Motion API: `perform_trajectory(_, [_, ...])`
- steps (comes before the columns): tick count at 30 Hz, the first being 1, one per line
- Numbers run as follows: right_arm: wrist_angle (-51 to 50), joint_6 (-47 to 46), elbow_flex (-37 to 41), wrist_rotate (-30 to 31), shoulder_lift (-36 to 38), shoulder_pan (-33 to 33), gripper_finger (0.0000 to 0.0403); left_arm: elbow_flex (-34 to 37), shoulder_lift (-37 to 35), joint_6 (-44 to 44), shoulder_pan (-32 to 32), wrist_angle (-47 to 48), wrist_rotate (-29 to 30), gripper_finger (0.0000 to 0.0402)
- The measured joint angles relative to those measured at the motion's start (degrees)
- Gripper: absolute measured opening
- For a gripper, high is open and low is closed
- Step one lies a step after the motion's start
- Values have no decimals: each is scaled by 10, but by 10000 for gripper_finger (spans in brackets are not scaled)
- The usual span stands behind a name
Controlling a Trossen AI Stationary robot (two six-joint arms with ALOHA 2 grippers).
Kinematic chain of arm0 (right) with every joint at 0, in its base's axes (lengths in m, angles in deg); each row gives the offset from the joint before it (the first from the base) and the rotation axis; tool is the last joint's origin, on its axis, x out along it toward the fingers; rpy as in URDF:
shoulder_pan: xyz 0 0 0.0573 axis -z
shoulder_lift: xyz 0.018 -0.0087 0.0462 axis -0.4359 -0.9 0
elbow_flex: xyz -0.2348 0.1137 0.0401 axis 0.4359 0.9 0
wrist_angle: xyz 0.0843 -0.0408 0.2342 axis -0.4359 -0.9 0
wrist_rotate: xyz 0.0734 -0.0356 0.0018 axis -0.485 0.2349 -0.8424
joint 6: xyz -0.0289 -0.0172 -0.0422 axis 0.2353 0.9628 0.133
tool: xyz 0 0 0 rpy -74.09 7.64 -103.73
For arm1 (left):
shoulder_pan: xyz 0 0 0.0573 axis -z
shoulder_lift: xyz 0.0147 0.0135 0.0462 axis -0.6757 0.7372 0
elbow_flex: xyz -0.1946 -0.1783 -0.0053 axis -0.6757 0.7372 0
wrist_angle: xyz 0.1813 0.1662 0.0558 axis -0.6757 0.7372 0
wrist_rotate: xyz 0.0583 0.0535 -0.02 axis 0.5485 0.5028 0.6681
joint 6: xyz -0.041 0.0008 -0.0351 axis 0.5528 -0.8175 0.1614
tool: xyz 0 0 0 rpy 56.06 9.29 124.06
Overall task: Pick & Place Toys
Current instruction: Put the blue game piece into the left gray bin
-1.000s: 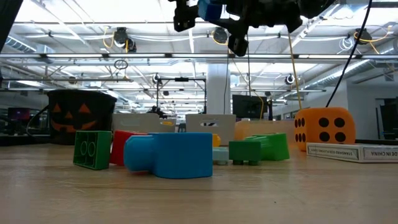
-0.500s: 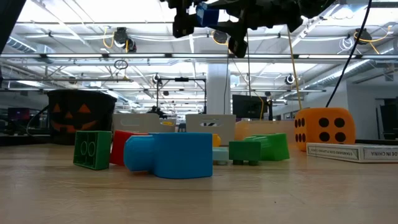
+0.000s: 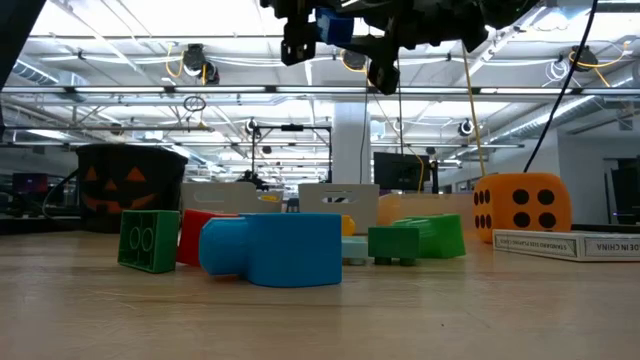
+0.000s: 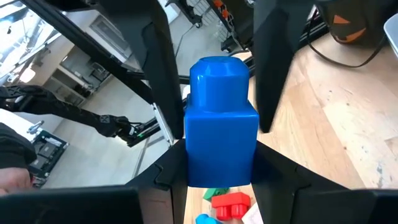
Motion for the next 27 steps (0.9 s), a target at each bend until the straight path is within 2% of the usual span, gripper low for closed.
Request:
perform_trajectory(14, [-2,0,0,2,0,0,123,0,0,-1,0,-5,1,137])
perform_trajectory(19, [-2,7,0,3,0,0,125,0,0,-14,0,-4,2,135])
perform_trajectory(27, [6,2,0,11,0,0,192,0,0,-34,0,-5,-2,132])
